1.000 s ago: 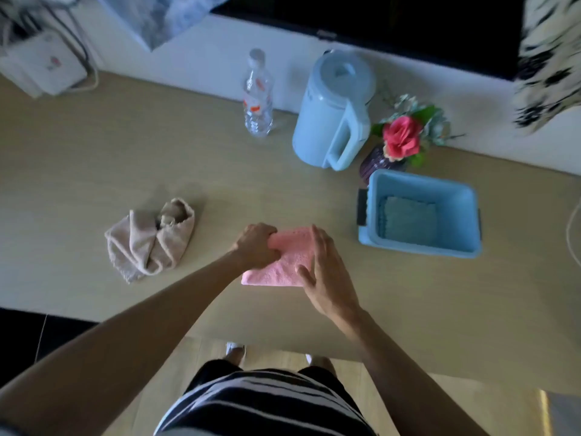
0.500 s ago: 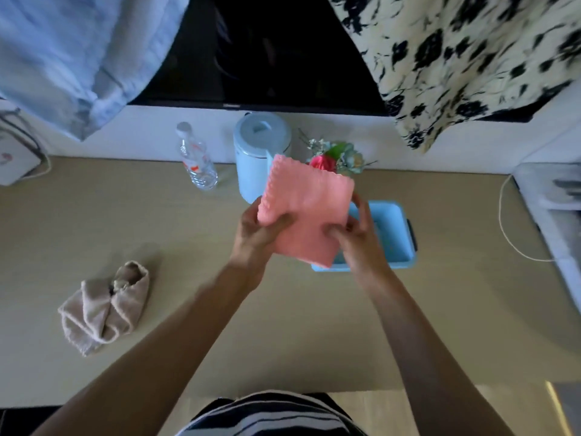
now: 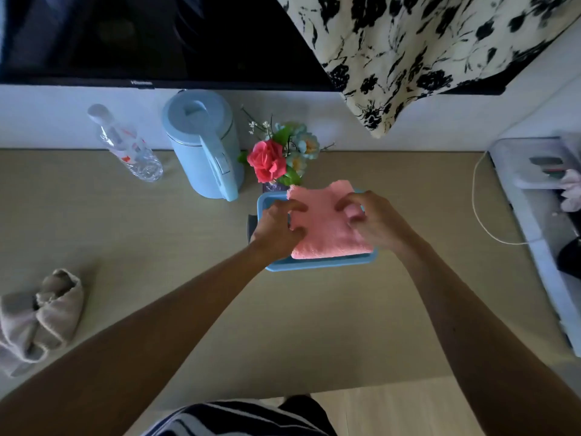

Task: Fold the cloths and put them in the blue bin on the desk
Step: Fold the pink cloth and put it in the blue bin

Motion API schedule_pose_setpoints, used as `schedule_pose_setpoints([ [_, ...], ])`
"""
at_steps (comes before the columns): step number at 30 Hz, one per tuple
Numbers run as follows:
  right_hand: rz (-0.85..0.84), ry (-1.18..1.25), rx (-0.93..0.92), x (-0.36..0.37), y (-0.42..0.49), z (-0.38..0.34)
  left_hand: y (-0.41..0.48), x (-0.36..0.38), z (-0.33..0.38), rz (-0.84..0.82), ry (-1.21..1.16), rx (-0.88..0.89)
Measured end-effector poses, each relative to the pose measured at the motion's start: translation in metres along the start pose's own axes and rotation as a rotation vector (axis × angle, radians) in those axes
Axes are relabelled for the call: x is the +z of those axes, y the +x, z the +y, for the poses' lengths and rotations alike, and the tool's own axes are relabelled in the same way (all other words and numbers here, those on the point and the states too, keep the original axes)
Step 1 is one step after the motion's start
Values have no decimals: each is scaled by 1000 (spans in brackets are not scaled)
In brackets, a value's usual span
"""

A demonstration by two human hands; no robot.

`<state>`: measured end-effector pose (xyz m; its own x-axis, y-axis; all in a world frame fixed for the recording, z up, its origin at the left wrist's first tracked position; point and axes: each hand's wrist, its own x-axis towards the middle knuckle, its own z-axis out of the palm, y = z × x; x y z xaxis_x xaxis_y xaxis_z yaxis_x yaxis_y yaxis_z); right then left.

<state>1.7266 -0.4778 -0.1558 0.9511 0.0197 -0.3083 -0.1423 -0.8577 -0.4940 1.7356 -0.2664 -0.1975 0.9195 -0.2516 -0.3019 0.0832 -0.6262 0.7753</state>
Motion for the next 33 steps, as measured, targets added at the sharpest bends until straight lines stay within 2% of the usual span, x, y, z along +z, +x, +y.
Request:
schedule_pose_setpoints([
  [6, -185, -258, 95, 38, 30, 18, 26, 38, -15, -107, 93, -136],
  [9, -143, -367, 94, 60, 37, 27, 34, 49, -19, -167, 181, -145],
  [12, -142, -593, -66, 74, 41, 32, 39, 57, -22, -202, 224, -166],
  [17, 1, -573, 1, 85, 33, 21, 40, 63, -24, -241, 285, -207],
  [19, 153, -570, -72, 86, 32, 20, 39, 61, -21, -153, 378, -179],
  [22, 61, -620, -120, 80, 38, 20, 40, 60, -17, -17, 626, 13],
  [24, -44, -675, -116, 82, 43, 25, 45, 63, -18, -88, 697, 103],
  [26, -117, -711, -88, 86, 50, 33, 50, 66, -22, -179, 764, 115],
  [33, -163, -699, -20, 111, 64, 36, 59, 71, -33, -263, 819, 120],
])
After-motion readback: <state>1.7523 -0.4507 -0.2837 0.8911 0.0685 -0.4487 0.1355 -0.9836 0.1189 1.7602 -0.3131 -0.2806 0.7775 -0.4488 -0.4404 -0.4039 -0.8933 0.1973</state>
